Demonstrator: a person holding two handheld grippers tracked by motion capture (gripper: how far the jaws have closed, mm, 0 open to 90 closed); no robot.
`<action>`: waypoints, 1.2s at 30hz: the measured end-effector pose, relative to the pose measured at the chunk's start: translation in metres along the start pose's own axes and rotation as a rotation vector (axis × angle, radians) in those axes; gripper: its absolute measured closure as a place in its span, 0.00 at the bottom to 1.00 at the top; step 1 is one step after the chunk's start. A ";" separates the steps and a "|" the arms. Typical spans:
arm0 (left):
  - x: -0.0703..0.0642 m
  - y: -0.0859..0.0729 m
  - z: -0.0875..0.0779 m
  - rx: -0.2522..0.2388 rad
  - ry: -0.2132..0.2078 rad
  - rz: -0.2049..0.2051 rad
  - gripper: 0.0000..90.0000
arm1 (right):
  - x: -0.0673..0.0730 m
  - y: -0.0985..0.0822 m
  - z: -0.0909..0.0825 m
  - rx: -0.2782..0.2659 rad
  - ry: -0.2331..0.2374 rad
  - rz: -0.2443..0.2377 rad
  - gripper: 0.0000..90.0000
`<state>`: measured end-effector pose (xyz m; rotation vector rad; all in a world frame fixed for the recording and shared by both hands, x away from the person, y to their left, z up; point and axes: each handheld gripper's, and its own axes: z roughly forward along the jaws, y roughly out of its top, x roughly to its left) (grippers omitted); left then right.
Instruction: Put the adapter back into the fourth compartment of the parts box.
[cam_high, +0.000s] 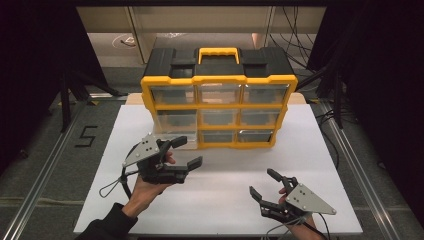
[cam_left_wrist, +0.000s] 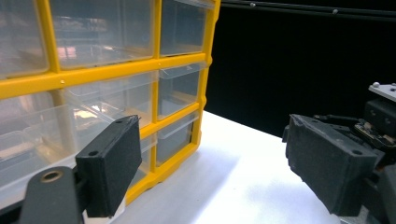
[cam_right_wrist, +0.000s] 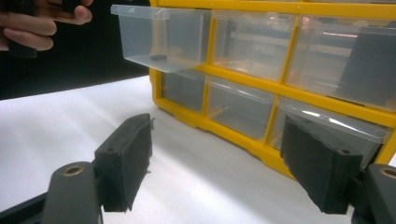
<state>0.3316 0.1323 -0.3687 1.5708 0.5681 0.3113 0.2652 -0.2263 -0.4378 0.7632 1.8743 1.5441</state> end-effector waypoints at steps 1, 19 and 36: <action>0.000 0.000 0.000 0.000 0.000 0.000 0.20 | 0.000 0.000 0.000 -0.002 -0.001 -0.001 0.29; -0.009 -0.018 -0.001 0.003 -0.020 0.020 0.20 | 0.000 0.000 0.000 -0.002 -0.001 0.001 0.29; -0.012 -0.030 -0.003 0.016 -0.021 0.026 0.20 | 0.000 0.000 0.000 -0.004 -0.001 -0.001 0.29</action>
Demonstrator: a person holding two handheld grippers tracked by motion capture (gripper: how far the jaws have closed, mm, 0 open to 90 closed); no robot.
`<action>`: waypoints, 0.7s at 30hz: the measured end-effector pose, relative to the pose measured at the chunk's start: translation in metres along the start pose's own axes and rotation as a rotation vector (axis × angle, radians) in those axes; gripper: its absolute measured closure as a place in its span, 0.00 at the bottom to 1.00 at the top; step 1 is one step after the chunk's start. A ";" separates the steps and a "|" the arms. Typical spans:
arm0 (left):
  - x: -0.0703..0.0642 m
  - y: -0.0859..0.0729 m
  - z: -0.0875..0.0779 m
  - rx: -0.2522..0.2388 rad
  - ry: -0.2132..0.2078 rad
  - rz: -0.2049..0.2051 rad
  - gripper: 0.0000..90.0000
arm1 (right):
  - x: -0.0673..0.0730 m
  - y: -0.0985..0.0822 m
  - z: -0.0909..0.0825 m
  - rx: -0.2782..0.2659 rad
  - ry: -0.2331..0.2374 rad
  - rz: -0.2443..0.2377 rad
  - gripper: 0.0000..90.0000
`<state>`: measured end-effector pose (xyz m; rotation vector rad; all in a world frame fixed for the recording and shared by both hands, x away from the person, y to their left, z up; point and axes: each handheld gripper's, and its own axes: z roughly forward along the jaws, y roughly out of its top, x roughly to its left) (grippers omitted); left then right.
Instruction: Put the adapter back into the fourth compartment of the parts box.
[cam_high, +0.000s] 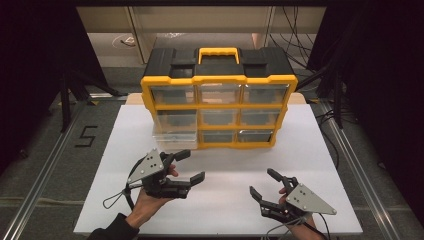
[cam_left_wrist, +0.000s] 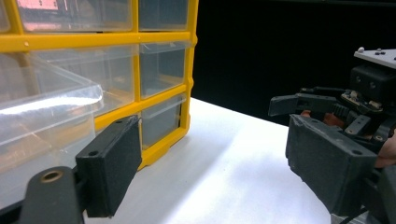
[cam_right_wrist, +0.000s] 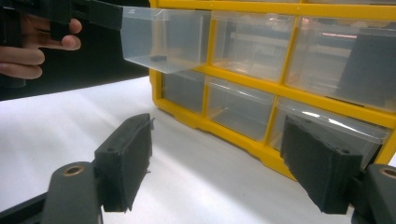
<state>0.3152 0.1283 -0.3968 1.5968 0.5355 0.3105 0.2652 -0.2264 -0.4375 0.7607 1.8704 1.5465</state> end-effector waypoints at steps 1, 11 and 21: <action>0.000 0.000 0.000 0.000 0.000 0.000 0.20 | 0.000 0.000 0.000 0.000 0.000 0.000 0.29; -0.002 -0.004 -0.004 -0.009 0.003 0.010 0.20 | 0.000 0.000 0.000 0.000 0.000 0.001 0.29; -0.003 -0.011 -0.007 -0.006 0.000 0.018 0.19 | 0.000 0.000 0.000 -0.001 0.000 0.001 0.29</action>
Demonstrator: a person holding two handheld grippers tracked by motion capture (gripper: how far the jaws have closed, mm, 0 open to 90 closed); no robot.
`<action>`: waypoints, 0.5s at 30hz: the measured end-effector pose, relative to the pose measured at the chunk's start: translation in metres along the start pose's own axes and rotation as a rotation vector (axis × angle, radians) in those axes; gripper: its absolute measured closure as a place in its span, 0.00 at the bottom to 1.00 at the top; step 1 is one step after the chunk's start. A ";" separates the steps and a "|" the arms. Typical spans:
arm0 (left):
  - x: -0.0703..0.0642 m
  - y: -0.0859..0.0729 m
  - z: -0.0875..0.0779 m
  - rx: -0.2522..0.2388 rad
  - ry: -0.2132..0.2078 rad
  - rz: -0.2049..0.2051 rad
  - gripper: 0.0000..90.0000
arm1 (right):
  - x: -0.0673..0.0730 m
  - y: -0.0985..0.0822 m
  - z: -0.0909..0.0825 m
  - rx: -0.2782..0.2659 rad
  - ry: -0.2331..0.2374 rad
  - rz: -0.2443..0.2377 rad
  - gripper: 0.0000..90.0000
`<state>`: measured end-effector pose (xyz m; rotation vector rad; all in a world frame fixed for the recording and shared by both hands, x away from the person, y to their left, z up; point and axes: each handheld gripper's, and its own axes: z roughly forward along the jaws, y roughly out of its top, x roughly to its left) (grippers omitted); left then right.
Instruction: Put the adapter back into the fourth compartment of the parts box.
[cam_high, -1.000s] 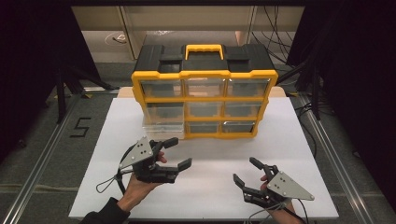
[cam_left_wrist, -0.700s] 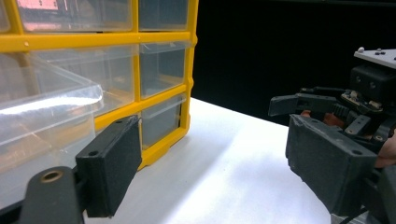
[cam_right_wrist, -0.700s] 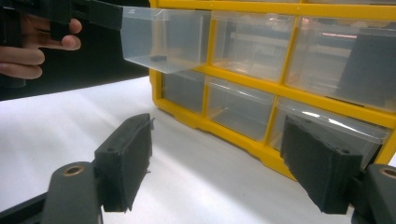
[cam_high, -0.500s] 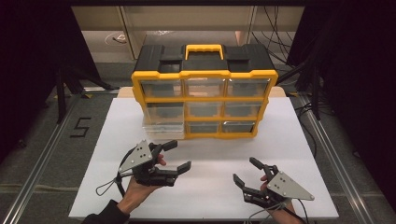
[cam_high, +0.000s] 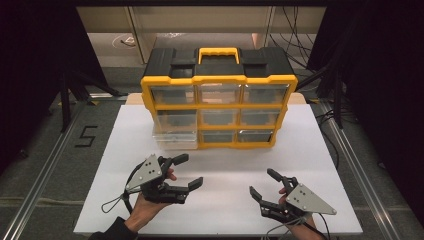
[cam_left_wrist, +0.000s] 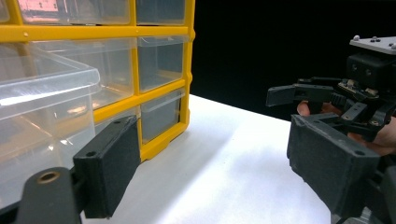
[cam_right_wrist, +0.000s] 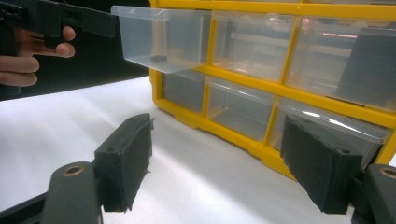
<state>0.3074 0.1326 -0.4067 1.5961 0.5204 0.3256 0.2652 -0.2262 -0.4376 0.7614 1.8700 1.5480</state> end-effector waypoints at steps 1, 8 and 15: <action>0.000 -0.001 0.000 0.000 0.000 0.002 0.19 | 0.000 0.000 0.000 0.000 0.001 -0.002 0.29; -0.003 -0.005 -0.001 0.001 -0.003 0.016 0.19 | 0.000 0.000 0.000 -0.003 0.000 -0.002 0.29; -0.001 -0.009 -0.003 -0.001 0.003 0.017 0.19 | 0.000 0.000 0.000 -0.003 0.000 -0.002 0.29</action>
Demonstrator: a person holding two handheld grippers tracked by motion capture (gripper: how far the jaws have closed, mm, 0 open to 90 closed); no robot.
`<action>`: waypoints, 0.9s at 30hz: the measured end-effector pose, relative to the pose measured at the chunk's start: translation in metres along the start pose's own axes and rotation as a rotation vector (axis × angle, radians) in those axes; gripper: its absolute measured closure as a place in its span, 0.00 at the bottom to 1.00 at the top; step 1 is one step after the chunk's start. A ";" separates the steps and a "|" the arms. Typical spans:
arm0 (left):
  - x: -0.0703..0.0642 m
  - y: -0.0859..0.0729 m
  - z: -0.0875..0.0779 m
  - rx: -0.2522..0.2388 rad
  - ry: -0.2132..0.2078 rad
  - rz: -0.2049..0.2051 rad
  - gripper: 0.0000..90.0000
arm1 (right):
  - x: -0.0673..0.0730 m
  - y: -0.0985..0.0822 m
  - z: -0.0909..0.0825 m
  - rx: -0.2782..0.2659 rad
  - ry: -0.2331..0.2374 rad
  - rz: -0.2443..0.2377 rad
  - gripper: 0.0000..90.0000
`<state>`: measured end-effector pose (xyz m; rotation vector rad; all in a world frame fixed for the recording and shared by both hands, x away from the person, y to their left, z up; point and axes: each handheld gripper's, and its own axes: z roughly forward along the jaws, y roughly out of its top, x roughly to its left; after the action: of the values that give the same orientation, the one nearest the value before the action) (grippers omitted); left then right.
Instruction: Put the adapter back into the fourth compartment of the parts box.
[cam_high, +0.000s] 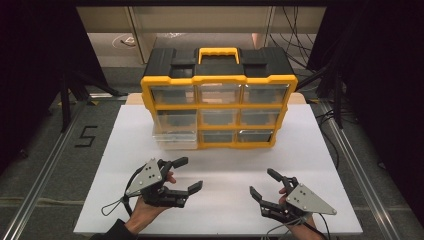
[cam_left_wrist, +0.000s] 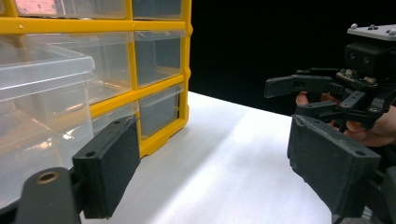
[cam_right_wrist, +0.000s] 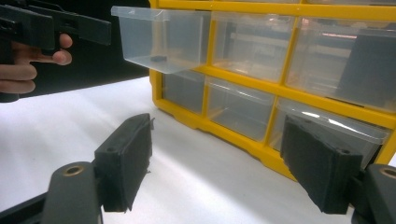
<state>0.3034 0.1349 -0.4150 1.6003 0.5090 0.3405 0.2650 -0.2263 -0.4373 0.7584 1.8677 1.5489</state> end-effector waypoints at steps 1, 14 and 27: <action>0.001 0.000 0.000 -0.001 0.001 0.002 0.19 | 0.000 0.000 0.000 -0.001 0.000 0.000 0.29; 0.001 -0.007 -0.007 -0.004 0.014 -0.010 0.18 | 0.000 0.000 0.000 -0.001 0.000 0.002 0.29; -0.005 -0.012 -0.009 -0.002 0.026 0.018 0.18 | 0.001 0.001 -0.001 -0.005 0.001 0.000 0.29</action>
<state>0.2935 0.1407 -0.4257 1.6011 0.5144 0.3753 0.2640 -0.2258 -0.4362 0.7552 1.8639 1.5544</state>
